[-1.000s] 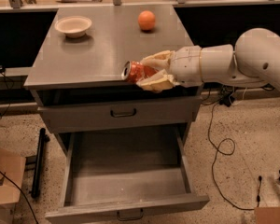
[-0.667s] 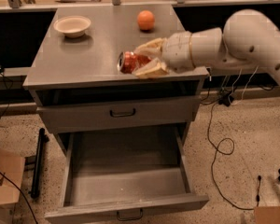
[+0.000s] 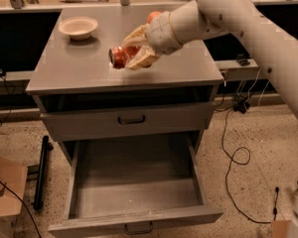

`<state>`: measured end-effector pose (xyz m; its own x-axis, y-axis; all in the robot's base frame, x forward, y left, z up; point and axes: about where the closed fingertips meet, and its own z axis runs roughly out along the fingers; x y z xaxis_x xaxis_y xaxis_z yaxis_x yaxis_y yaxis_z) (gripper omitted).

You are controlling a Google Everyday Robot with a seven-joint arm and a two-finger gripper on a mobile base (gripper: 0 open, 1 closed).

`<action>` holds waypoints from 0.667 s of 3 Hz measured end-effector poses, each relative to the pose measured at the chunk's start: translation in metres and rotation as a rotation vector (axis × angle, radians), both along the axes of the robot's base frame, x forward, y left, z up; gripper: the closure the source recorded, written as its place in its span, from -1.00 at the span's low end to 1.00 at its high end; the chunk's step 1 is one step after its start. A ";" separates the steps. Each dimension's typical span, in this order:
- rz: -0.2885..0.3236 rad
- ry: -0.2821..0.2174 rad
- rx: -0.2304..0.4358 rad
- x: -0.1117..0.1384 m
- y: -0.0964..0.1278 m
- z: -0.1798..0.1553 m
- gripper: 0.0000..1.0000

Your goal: Pick coke can from middle drawer and place on counter

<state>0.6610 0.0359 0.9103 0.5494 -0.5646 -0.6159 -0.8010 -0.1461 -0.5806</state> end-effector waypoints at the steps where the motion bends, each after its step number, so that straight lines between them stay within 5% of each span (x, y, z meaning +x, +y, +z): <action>1: 0.044 0.047 -0.064 0.039 0.019 -0.029 0.16; 2: 0.059 0.083 -0.085 0.068 0.026 -0.054 -0.31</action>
Offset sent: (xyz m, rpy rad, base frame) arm 0.1106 0.0272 -0.0813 -0.1056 0.1241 0.0650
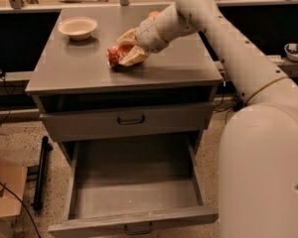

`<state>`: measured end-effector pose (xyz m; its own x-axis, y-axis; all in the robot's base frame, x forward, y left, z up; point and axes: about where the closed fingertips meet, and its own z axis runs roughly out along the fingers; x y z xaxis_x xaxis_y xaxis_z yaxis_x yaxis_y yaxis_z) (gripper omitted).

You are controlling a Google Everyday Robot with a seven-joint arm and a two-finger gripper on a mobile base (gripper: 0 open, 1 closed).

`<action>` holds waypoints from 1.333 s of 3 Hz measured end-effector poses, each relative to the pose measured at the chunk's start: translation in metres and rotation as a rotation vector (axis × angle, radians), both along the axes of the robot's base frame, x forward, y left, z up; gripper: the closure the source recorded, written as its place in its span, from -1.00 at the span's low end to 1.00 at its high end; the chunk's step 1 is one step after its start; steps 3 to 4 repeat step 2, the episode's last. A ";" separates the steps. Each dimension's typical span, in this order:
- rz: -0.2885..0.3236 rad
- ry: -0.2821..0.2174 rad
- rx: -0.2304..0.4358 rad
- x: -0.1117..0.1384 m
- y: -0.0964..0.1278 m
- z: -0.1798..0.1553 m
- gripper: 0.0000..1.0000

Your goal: Pick coke can from middle drawer and place on counter

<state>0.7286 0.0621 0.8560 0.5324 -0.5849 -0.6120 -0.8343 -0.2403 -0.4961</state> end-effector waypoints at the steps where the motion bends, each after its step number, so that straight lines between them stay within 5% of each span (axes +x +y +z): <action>1: -0.003 -0.006 0.007 0.003 0.000 0.003 -0.76; 2: -0.003 -0.005 0.007 0.003 0.000 0.002 -1.00; 4: -0.003 -0.005 0.007 0.003 0.000 0.002 -1.00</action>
Offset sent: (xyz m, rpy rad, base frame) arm 0.0040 -0.0003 0.0028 0.0073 -0.0064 -0.0042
